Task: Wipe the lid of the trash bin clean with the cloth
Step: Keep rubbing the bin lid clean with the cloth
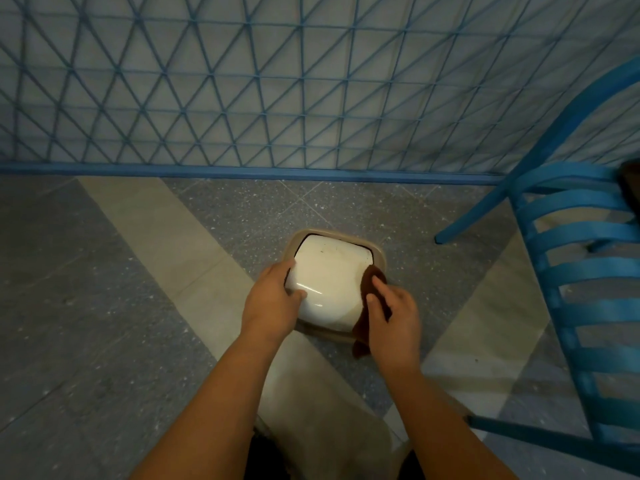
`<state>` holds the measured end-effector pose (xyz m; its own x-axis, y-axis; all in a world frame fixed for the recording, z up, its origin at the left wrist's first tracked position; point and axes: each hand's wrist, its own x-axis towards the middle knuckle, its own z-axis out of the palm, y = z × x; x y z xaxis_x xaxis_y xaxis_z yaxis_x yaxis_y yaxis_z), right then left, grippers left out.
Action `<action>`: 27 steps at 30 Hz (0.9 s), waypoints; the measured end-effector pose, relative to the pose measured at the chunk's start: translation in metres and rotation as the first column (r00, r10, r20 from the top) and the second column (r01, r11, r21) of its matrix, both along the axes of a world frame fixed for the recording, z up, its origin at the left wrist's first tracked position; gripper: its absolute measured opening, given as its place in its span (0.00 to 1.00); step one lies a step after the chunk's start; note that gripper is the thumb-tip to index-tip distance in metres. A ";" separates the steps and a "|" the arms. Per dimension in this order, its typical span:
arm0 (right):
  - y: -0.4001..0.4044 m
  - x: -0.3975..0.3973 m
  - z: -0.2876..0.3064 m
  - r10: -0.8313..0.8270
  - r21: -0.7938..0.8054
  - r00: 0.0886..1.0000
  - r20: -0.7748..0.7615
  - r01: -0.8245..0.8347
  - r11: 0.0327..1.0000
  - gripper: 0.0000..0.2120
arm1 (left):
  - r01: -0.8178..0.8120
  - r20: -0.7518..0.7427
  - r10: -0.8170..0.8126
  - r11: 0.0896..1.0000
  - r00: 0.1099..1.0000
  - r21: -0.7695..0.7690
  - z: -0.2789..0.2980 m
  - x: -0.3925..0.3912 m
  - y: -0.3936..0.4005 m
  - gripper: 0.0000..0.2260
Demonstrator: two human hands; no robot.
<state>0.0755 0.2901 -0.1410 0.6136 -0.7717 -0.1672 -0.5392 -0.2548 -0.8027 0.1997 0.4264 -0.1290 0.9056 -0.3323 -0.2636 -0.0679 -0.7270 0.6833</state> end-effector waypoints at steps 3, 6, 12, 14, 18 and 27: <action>0.012 -0.009 -0.002 -0.008 0.040 1.000 0.016 0.007 0.999 0.17 | -0.008 0.052 0.008 1.000 0.999 -0.004 0.001 0.001 -0.001 0.22; 0.018 -0.016 -0.004 0.009 0.031 0.999 0.033 -0.010 0.999 0.17 | 0.060 0.114 -0.076 0.989 0.991 0.137 0.001 -0.009 -0.005 0.26; 0.011 -0.020 -0.005 0.286 -0.275 0.957 -0.046 -0.288 0.917 0.16 | 0.098 0.093 -0.118 0.975 0.989 0.198 -0.010 -0.023 -0.009 0.44; 0.003 -0.015 -0.003 0.384 -0.340 0.916 -0.114 -0.399 0.852 0.17 | 0.095 0.092 -0.117 0.973 0.989 0.210 -0.010 -0.021 -0.011 0.44; -0.029 0.013 -0.005 0.357 -0.329 0.913 -0.197 -0.404 0.853 0.18 | 0.090 0.087 -0.112 0.969 0.990 0.228 -0.009 -0.023 -0.012 0.43; 0.014 -0.016 -0.006 0.241 -0.260 0.970 -0.039 -0.242 0.935 0.16 | 0.072 0.093 -0.096 0.971 0.991 0.229 -0.006 -0.024 -0.012 0.43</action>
<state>0.0593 0.3038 -0.1470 0.7865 -0.6174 0.0158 -0.4399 -0.5780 -0.6873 0.1758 0.4146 -0.1354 0.9030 -0.3513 -0.2473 -0.1968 -0.8498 0.4889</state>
